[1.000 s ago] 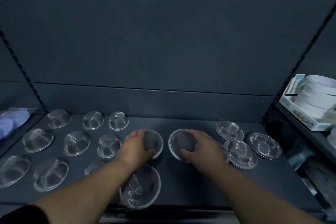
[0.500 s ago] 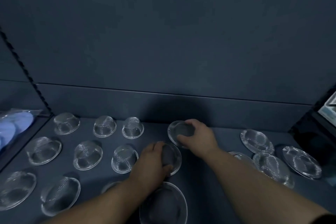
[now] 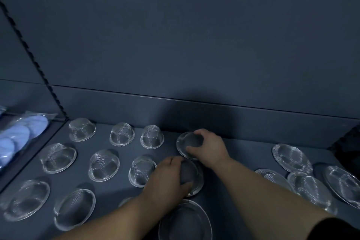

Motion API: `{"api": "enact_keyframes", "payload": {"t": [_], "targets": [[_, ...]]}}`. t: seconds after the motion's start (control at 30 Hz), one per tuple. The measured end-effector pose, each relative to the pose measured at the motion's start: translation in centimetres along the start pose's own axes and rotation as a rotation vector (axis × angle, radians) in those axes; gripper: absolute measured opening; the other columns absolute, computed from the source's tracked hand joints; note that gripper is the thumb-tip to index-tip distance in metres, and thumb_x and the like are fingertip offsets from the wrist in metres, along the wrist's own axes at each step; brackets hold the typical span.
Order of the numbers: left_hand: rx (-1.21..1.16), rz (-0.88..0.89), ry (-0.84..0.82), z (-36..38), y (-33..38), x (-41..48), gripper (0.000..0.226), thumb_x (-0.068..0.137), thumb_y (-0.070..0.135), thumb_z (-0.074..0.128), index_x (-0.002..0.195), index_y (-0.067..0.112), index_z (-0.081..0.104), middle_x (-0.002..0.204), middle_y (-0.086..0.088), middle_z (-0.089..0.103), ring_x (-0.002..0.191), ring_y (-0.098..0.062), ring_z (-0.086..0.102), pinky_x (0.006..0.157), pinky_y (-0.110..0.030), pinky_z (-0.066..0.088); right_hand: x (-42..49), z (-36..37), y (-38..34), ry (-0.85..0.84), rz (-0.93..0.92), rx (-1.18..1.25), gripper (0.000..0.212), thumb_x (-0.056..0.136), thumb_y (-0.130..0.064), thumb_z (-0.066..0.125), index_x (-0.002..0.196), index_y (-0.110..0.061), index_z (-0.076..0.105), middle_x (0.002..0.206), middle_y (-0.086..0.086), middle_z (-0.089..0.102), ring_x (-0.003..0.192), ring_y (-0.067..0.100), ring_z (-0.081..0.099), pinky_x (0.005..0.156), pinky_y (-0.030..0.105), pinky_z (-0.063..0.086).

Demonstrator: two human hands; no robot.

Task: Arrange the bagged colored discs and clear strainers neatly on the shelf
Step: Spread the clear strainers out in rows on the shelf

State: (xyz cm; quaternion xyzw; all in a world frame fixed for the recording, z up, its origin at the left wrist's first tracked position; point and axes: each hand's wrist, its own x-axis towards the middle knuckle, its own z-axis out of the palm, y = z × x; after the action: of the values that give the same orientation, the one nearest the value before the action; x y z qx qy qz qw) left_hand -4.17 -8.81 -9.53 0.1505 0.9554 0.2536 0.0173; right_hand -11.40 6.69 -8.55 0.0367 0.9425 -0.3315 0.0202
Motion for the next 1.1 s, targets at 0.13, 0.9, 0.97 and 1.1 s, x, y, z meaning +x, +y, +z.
{"api": "enact_keyframes", "payload": {"t": [0.13,0.9,0.97,1.1], "targets": [[-0.019,0.000,-0.014,0.3,0.2,-0.3,0.064,0.079,0.043,0.064,0.135,0.029,0.038,0.137,0.007,0.043,0.125,-0.010,0.042,0.103,-0.020,0.032,0.0,0.6,0.1,-0.021,-0.025,-0.036,0.062,0.070,-0.036,0.079,0.126,-0.023,0.056,0.128,0.003,0.054,0.115,0.018,0.052,0.094,0.022,0.040],[-0.086,0.224,-0.063,4.2,11.5,0.7,0.067,0.087,0.041,0.060,0.145,0.024,0.031,0.152,0.005,0.026,0.139,-0.010,0.024,0.109,-0.014,0.014,-11.4,-12.3,12.5,0.402,0.147,-0.030,0.036,0.082,-0.018,0.070,0.118,-0.016,0.064,0.121,0.002,0.063,0.113,0.018,0.058,0.096,0.019,0.037],[-0.112,0.244,-0.110,5.2,13.1,0.9,0.071,0.086,0.041,0.062,0.146,0.025,0.028,0.153,0.007,0.024,0.140,-0.010,0.022,0.108,-0.012,0.013,-12.7,-13.3,14.4,0.366,0.193,-0.055,0.038,0.085,-0.018,0.067,0.122,-0.016,0.061,0.127,0.002,0.060,0.117,0.018,0.055,0.096,0.016,0.033],[-0.112,0.233,-0.185,7.2,15.3,2.0,0.080,0.082,0.041,0.065,0.149,0.024,0.023,0.156,0.003,0.019,0.142,-0.014,0.020,0.115,-0.022,0.018,-14.4,-14.2,16.7,0.273,0.208,-0.108,0.049,0.087,-0.025,0.066,0.132,-0.012,0.054,0.137,0.005,0.054,0.127,0.018,0.048,0.103,0.018,0.029]]}}
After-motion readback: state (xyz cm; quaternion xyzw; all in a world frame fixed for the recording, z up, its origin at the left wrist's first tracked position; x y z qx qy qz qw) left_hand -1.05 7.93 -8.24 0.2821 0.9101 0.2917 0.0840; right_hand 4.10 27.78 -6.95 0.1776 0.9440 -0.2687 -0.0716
